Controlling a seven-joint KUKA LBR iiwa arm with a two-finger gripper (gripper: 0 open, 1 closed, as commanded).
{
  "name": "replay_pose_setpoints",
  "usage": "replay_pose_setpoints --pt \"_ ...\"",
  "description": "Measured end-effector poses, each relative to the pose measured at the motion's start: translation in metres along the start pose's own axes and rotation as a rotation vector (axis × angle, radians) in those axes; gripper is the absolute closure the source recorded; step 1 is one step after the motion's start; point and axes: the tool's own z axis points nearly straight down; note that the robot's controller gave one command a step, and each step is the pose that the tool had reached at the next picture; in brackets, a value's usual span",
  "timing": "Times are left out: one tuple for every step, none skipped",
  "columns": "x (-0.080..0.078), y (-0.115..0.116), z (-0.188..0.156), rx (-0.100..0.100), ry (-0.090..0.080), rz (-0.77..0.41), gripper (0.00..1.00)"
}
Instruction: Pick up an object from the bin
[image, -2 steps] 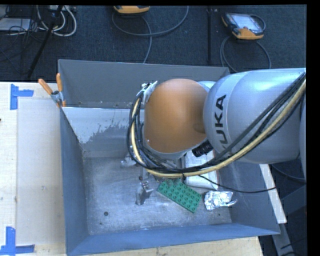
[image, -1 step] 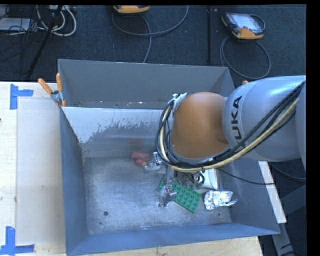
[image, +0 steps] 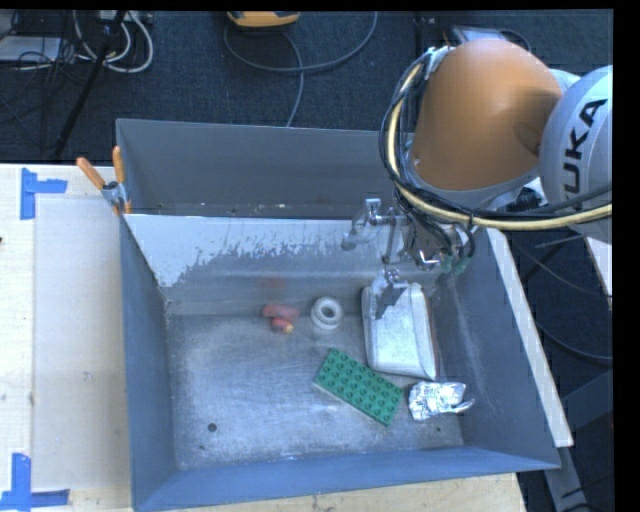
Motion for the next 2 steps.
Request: replay_pose_setpoints --pt "0.058 -0.088 0.108 -0.002 0.022 -0.125 0.00" --pt "0.081 -0.129 0.191 -0.004 0.002 0.012 0.00"
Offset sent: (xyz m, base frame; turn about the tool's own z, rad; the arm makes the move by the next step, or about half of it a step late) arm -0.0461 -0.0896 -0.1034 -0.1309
